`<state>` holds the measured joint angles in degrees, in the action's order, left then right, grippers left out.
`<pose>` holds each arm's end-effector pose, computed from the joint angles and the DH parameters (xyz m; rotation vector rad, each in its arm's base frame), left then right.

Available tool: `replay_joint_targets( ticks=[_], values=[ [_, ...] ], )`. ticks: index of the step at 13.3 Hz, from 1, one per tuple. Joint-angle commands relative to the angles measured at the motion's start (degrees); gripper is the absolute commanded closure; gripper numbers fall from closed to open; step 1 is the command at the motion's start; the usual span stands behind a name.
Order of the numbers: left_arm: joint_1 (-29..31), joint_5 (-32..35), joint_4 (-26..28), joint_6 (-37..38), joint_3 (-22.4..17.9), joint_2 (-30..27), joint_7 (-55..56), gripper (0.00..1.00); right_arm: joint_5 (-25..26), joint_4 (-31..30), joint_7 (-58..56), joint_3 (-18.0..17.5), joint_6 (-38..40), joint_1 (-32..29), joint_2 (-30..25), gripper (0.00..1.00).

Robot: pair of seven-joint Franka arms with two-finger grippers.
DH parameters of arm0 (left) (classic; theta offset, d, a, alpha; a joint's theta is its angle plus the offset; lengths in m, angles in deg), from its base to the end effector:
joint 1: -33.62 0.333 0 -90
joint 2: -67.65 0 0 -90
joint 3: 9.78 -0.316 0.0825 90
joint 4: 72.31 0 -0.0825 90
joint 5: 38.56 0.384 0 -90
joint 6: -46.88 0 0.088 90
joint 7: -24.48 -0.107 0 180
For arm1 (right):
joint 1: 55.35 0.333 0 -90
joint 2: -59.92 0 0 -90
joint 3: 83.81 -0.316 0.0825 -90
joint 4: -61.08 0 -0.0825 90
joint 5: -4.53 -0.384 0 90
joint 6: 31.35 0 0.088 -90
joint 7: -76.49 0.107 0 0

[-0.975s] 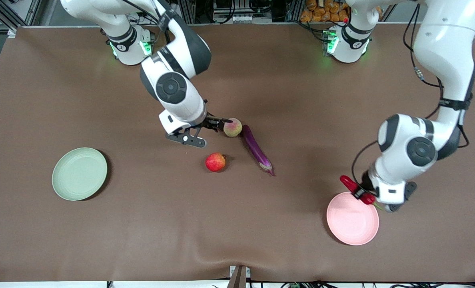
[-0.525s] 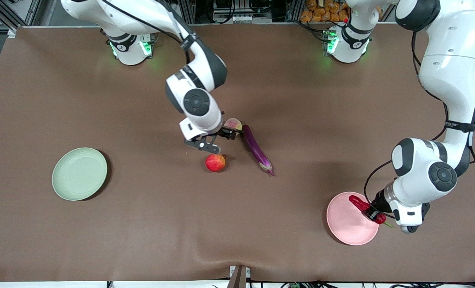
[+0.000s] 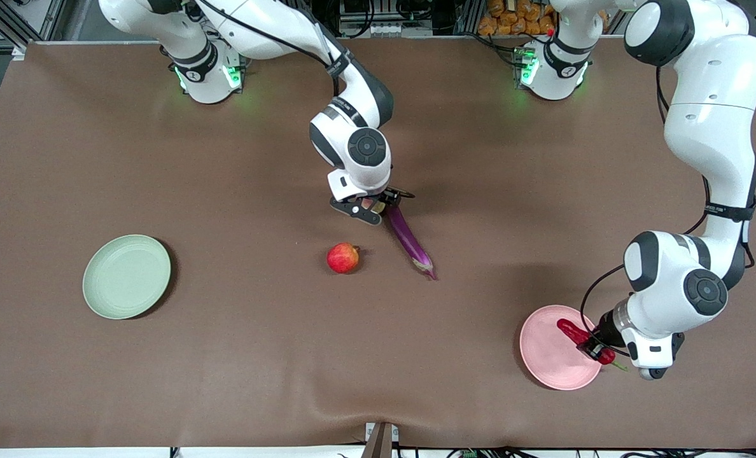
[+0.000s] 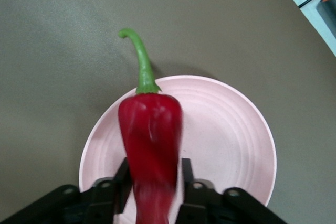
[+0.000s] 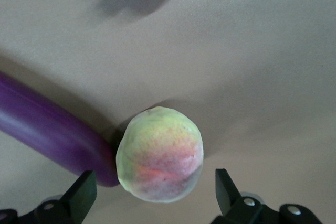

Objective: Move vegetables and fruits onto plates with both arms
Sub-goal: 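Place the chili on the pink plate while the right gripper grasps the peach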

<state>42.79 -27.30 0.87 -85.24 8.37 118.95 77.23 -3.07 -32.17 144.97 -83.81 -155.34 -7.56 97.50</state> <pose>0.7642 -0.0505 0.2437 2.7562 1.1306 0.1653 0.4513 0.5053 0.2280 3.0120 -0.6766 -0.2358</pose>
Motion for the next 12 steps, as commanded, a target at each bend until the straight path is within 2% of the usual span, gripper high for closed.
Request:
replay_joint_targets(
  ticks=[1,4,7,8,9,10,11,12],
  values=[
    [-0.91,-0.98,-1.63,0.89,0.21,0.12,-0.72,0.0,1.1,0.53,1.91,0.62,-0.73,0.55,0.91,0.0],
    [-1.26,-1.86,-0.15,3.08,2.4,-1.81,1.99,0.0,1.1,0.53,1.91,0.7,-0.73,0.55,1.79,0.0],
    [-5.64,-1.16,0.04,12.02,4.17,-4.27,10.51,0.0,1.97,0.53,1.91,0.7,-0.91,0.55,2.49,0.0],
    [-8.18,-1.5,0.04,14.15,4.26,-4.89,13.06,0.0,2.5,0.53,1.91,0.7,-0.91,0.55,2.49,0.18],
    [-10.3,-1.16,0.04,14.78,4.26,-4.98,17.87,0.0,2.59,0.53,1.91,0.7,-0.91,0.55,2.49,0.44],
    [-13.02,-0.98,0.21,14.87,4.26,-5.07,22.87,0.0,2.59,0.53,1.91,0.7,-0.91,0.55,2.41,0.61],
    [-15.57,-0.72,0.65,14.87,4.08,-5.24,26.41,0.0,2.59,0.53,1.91,0.79,-0.82,0.28,2.23,0.69],
    [-17.33,-0.36,0.74,14.7,4.17,-5.07,30.01,0.0,2.59,0.53,1.91,0.79,-0.73,-0.15,1.88,0.69]
  ],
)
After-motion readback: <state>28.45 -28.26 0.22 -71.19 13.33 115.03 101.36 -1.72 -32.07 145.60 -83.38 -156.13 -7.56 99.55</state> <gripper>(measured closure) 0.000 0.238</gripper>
